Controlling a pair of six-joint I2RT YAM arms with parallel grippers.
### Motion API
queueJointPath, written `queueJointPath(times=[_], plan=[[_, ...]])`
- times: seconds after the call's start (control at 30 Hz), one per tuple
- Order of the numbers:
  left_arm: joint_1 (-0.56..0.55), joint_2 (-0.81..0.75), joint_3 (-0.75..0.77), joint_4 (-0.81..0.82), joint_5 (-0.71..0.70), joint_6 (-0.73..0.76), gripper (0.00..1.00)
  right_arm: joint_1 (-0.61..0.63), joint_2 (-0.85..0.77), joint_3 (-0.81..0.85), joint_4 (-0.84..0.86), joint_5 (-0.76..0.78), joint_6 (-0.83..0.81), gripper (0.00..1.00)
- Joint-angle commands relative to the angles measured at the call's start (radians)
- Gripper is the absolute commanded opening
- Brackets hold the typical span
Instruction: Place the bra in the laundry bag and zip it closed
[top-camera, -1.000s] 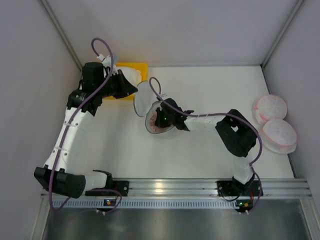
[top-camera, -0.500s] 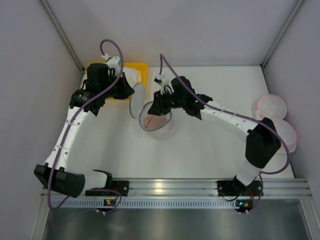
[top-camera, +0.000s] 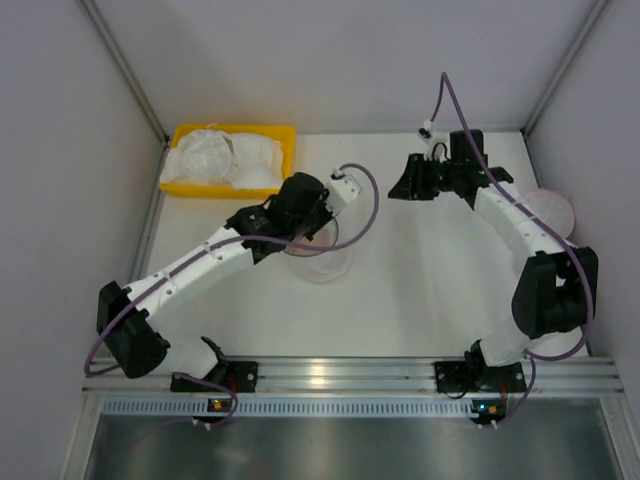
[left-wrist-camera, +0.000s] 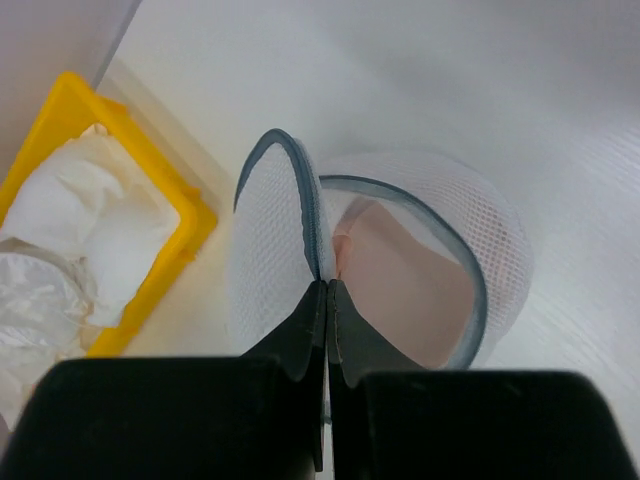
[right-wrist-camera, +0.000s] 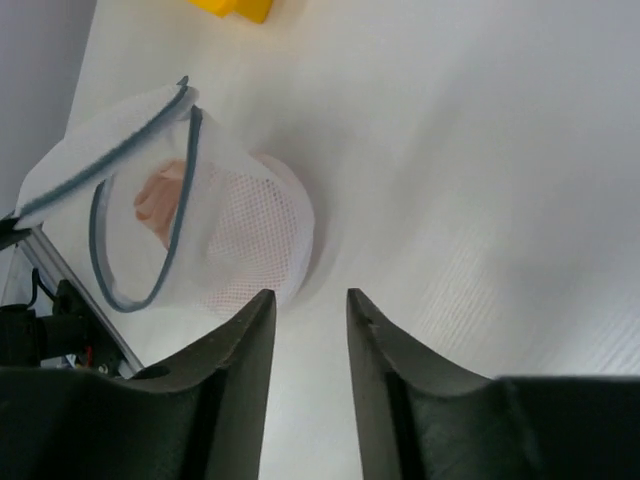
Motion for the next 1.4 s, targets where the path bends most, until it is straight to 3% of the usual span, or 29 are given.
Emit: queueJointPath(times=[0.0,0.17,0.27,0.4,0.47,0.57,0.7,0.8,0.93,1.23,1.33,1.37], plan=[[-0.137,-0.007,-0.092,0.129,-0.136,0.227,0.00,-0.051,-0.054,0.046,-0.049,-0.026,-0.089,0.39],[-0.281,-0.141,-0.339,0.325,-0.074,0.447,0.00,-0.067,-0.025,0.072,-0.070,-0.025,-0.148,0.54],[-0.303,-0.319,-0.512,0.393,0.059,0.629,0.00,-0.067,0.022,0.107,-0.079,-0.083,-0.174,0.74],[-0.295,-0.524,-0.762,0.428,0.248,0.876,0.00,-0.065,0.128,0.222,-0.096,-0.207,-0.189,0.82],[-0.286,-0.598,-0.818,0.412,0.325,0.985,0.00,-0.062,0.211,0.273,-0.102,-0.267,-0.183,0.84],[-0.278,-0.697,-0.875,0.382,0.402,1.033,0.00,-0.039,0.317,0.379,-0.124,-0.360,-0.168,0.87],[-0.269,-0.692,-0.869,0.358,0.399,1.029,0.00,0.028,0.416,0.468,-0.122,-0.410,-0.148,0.89],[-0.263,-0.676,-0.850,0.350,0.390,1.023,0.06,0.096,0.498,0.578,-0.185,-0.431,-0.186,0.94],[-0.254,-0.662,-0.833,0.339,0.373,1.003,0.07,0.192,0.573,0.661,-0.279,-0.456,-0.280,0.95],[-0.242,-0.662,-0.838,0.332,0.364,1.002,0.07,0.297,0.613,0.655,-0.328,-0.465,-0.390,0.95],[-0.242,-0.666,-0.839,0.332,0.350,0.991,0.07,0.317,0.619,0.649,-0.329,-0.447,-0.404,0.79],[-0.242,-0.669,-0.838,0.332,0.345,0.991,0.08,0.318,0.619,0.647,-0.329,-0.422,-0.405,0.62]])
